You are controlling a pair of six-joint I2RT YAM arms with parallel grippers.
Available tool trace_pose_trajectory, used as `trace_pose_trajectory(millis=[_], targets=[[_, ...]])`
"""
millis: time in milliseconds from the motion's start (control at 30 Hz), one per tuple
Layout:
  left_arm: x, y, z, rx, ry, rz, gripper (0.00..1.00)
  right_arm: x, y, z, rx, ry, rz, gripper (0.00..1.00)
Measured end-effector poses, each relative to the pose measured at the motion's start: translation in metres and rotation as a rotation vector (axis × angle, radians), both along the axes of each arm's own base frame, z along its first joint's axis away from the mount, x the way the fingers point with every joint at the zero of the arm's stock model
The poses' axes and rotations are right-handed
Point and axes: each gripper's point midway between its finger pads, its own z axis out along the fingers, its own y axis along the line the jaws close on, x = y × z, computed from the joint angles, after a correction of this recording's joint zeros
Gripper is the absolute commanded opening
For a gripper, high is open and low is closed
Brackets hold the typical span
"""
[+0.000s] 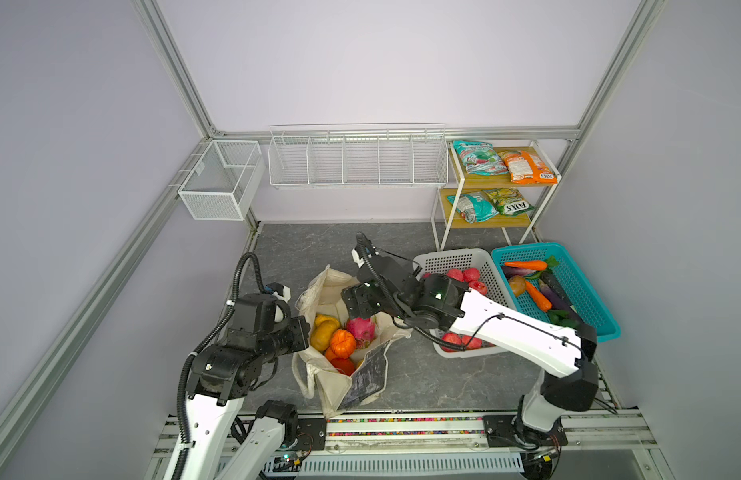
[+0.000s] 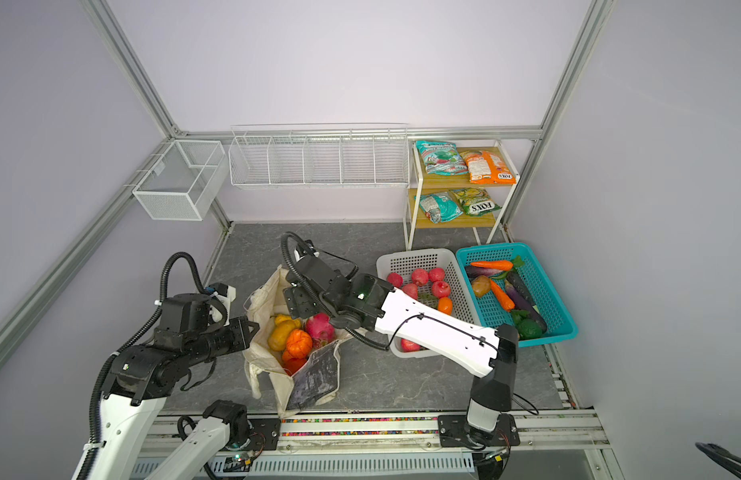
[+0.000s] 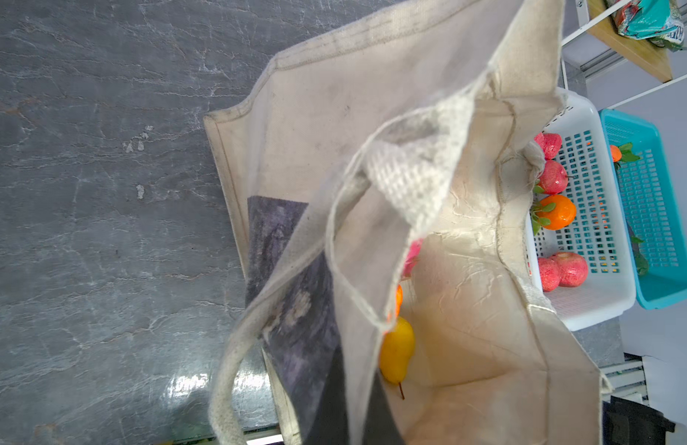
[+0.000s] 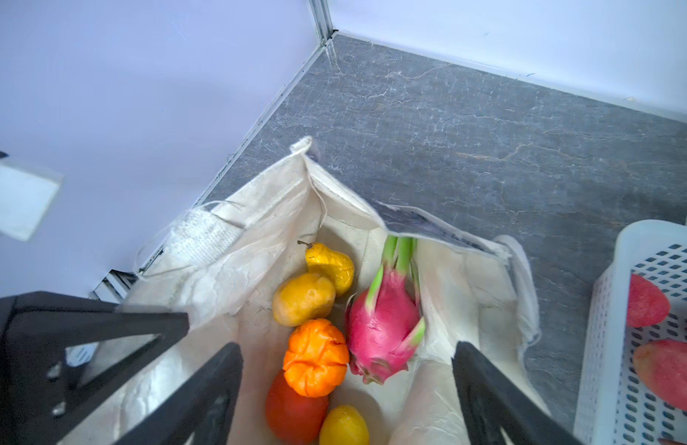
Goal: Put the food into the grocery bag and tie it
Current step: 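Open the right gripper to release the pepper into the tote, then raise the right gripper out of the tote and draw it back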
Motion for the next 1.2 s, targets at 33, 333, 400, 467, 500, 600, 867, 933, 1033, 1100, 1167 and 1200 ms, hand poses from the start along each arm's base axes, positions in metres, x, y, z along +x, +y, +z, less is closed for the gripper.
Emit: trace_pose_trajectory(millis=[33, 333, 400, 467, 500, 600, 867, 933, 1033, 1100, 1167, 1200], targets=[[0.0, 0.0, 0.0, 0.001, 0.001, 0.0, 0.02, 0.004, -0.008, -0.005, -0.002, 0.01, -0.006, 0.88], [0.001, 0.0, -0.001, 0.003, 0.007, -0.001, 0.02, 0.02, -0.077, -0.074, -0.086, 0.157, -0.094, 0.9], [0.001, 0.0, -0.001, 0.003, 0.008, -0.001, 0.02, 0.018, -0.082, -0.089, -0.102, 0.191, -0.1, 0.94], [0.001, 0.0, -0.001, 0.003, 0.007, -0.001, 0.02, 0.017, -0.087, -0.103, -0.116, 0.227, -0.11, 1.0], [0.001, 0.0, -0.001, 0.003, 0.006, -0.001, 0.02, 0.016, -0.091, -0.11, -0.122, 0.245, -0.116, 0.97], [0.001, 0.0, 0.0, 0.004, 0.004, -0.003, 0.02, 0.015, -0.097, -0.126, -0.127, 0.288, -0.138, 0.92], [0.002, -0.001, -0.001, 0.006, 0.011, -0.003, 0.02, 0.021, -0.099, -0.157, -0.127, 0.373, -0.185, 0.81], [0.003, -0.001, -0.001, 0.006, 0.012, -0.003, 0.02, 0.023, -0.097, -0.165, -0.129, 0.396, -0.195, 0.78], [0.003, -0.001, -0.001, 0.006, 0.012, -0.003, 0.02, 0.027, -0.098, -0.176, -0.137, 0.42, -0.212, 0.7], [0.003, -0.001, -0.002, 0.006, 0.013, -0.003, 0.02, 0.028, -0.099, -0.179, -0.141, 0.429, -0.218, 0.58], [0.003, -0.001, -0.002, 0.007, 0.015, -0.003, 0.02, 0.028, -0.098, -0.182, -0.147, 0.434, -0.213, 0.36], [0.003, -0.001, -0.002, 0.008, 0.017, -0.003, 0.02, 0.028, -0.098, -0.182, -0.149, 0.437, -0.215, 0.28]])
